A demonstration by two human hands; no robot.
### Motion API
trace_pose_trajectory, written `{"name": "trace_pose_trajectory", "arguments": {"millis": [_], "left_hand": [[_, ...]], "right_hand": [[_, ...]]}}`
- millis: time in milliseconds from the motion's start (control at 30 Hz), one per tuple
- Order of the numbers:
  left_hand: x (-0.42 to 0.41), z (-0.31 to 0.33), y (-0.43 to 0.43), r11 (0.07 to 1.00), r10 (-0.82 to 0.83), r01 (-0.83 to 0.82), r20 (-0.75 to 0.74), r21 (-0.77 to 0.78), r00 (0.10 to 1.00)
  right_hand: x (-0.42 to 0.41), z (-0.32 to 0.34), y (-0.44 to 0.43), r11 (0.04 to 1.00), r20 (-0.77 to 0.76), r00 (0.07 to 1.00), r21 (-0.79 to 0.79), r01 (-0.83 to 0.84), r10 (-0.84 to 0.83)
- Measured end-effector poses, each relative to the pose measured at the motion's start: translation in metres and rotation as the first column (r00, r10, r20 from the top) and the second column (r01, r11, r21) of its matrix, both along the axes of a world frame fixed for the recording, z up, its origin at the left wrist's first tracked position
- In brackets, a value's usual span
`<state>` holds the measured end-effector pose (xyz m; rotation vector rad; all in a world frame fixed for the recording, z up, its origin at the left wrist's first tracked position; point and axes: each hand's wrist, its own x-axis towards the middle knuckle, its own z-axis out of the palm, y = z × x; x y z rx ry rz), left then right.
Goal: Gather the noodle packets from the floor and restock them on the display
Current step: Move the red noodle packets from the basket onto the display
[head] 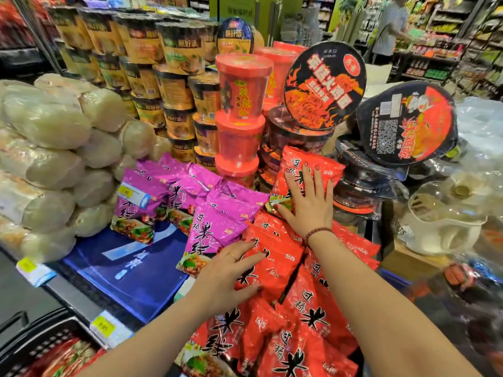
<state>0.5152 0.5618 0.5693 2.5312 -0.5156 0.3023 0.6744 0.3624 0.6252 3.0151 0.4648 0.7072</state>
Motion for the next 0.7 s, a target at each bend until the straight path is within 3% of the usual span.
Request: {"name": "trace_pose_trajectory", "arguments": {"millis": [467,600,700], "left_hand": [[0.005,0.005,0.000,0.999,0.017,-0.015,-0.047,0.041,0.999],[-0.010,0.017,0.025,0.998,0.057,-0.057,0.022,-0.009,0.998],[-0.033,0.025,0.057,0.988,0.155,-0.153,0.057,-0.036,0.986]], "right_hand": [[-0.009,0.013,0.011,0.999,-0.092,0.995,-0.028,0.029,-0.031],[-0.039,0.014,0.027,0.979,0.066,0.988,0.137,-0.149,0.141],[-0.071,0.011,0.057,0.946,0.064,0.963,0.178,-0.270,0.263]]}}
